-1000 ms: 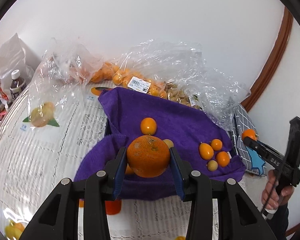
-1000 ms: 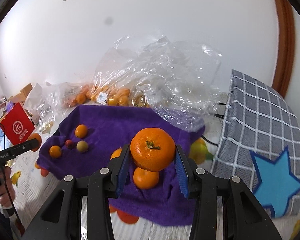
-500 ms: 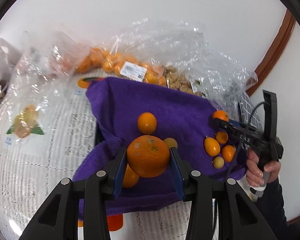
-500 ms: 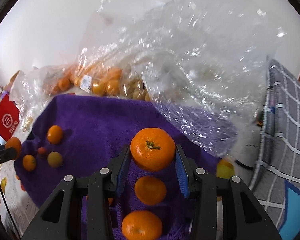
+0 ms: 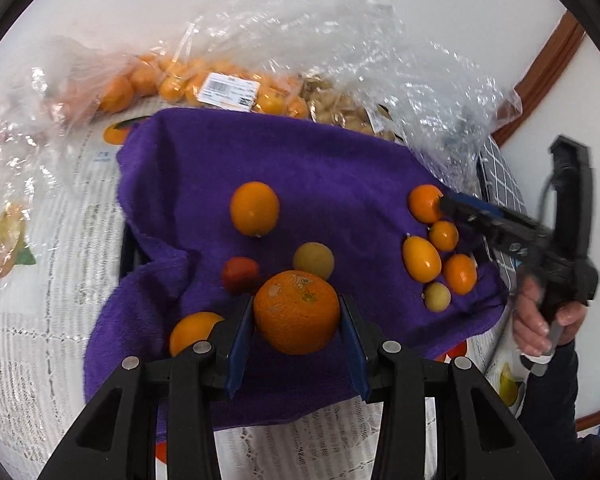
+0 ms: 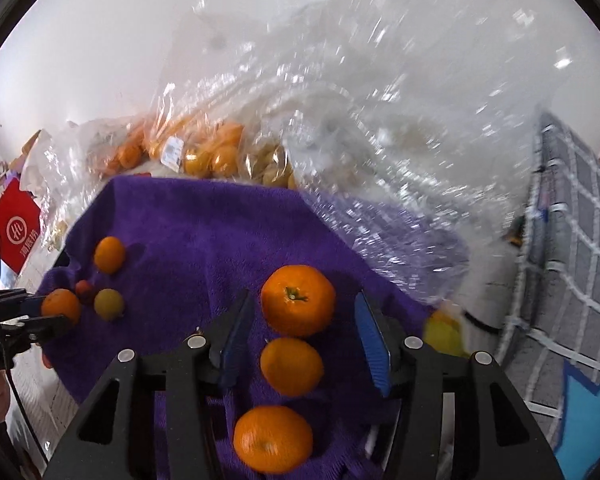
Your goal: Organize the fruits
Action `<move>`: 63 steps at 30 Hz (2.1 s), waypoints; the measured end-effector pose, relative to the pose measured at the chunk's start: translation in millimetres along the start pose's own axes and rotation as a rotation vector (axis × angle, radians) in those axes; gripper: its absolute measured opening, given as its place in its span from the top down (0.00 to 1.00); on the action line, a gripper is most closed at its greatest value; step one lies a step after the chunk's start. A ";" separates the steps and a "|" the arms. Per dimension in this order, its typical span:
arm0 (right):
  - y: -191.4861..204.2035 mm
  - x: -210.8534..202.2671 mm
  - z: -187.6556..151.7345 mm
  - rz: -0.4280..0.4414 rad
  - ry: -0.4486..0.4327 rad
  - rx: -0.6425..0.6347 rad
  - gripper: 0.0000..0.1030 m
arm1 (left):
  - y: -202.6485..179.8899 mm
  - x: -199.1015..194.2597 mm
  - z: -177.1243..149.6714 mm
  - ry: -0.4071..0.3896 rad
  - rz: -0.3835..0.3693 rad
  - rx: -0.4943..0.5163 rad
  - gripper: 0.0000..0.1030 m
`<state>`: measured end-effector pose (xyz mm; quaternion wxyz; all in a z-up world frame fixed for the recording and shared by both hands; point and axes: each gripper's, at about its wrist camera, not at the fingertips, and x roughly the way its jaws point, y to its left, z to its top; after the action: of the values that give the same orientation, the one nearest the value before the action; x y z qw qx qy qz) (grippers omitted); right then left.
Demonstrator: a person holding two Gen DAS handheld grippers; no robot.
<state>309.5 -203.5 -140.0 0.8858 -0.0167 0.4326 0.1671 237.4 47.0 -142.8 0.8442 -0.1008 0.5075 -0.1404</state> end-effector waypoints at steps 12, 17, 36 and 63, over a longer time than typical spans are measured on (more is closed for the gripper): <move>-4.1 -86.9 -25.5 -0.110 -0.096 0.076 0.48 | -11.9 10.1 -9.0 0.026 0.065 -0.018 0.56; 9.8 -123.2 -41.4 -0.150 -0.102 0.099 0.48 | -18.6 -30.8 -18.0 -0.049 0.071 -0.012 0.50; 77.0 -277.3 -129.9 -0.187 -0.288 0.146 0.10 | -102.3 -176.0 -100.8 -0.318 0.208 0.076 0.31; 94.1 -312.1 -166.5 -0.269 -0.334 0.127 0.01 | -126.6 -210.7 -133.4 -0.432 0.239 0.094 0.20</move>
<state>-24.2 -231.6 7.7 0.9588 0.0096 0.2834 0.0201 8.4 -4.3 9.3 0.9474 -0.0283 0.3165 -0.0382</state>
